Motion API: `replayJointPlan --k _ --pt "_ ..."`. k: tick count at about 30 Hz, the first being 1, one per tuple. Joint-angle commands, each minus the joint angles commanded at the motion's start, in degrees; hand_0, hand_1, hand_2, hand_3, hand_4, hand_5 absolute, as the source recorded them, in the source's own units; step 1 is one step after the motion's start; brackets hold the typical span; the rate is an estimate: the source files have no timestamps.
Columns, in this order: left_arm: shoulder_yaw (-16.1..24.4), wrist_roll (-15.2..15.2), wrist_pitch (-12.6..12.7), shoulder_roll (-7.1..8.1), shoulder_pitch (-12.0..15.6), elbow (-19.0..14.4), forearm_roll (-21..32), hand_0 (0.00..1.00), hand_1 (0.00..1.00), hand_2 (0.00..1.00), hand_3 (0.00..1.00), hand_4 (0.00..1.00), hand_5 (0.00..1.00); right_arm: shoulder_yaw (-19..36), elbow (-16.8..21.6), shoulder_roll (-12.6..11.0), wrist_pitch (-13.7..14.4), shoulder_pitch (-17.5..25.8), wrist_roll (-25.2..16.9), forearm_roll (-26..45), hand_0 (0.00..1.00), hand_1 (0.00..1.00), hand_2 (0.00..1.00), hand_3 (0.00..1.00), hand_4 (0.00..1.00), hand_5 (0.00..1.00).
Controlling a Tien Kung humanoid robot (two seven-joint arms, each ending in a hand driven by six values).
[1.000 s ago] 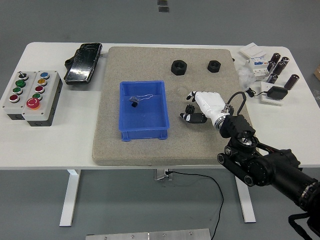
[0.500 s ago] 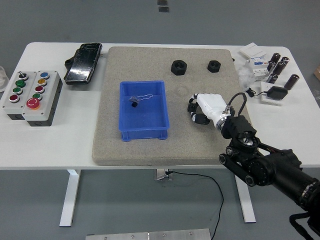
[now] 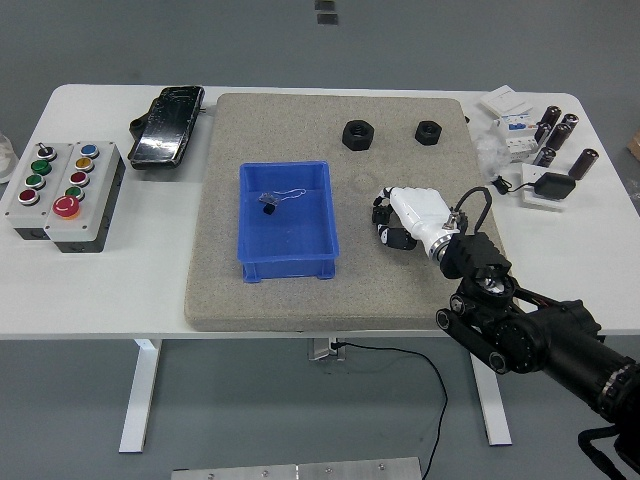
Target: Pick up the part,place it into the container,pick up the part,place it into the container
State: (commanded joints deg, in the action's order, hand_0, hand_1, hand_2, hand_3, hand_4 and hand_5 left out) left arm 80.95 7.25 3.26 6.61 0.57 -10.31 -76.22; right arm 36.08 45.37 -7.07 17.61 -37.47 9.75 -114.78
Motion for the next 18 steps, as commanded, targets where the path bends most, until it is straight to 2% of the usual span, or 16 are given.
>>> replayJointPlan --k 9,13,18 --pt "0.0 0.0 0.0 -0.11 0.1 0.0 0.0 0.675 0.684 0.647 0.703 0.717 0.286 0.6 0.7 -0.3 0.7 -0.1 -0.2 0.3 0.438 0.561 0.537 0.627 0.480 0.052" --pt "-0.1 0.0 0.1 -0.09 0.2 0.0 0.1 0.675 0.685 0.648 0.701 0.717 0.285 1.9 4.1 -0.8 0.9 -0.7 0.1 -0.2 0.438 0.565 0.538 0.633 0.482 0.043" --pt "-0.2 0.1 0.1 -0.20 0.4 0.0 0.1 0.675 0.684 0.647 0.702 0.717 0.285 0.6 8.7 -1.1 1.0 -2.9 0.5 -0.2 0.437 0.566 0.538 0.636 0.494 0.038"
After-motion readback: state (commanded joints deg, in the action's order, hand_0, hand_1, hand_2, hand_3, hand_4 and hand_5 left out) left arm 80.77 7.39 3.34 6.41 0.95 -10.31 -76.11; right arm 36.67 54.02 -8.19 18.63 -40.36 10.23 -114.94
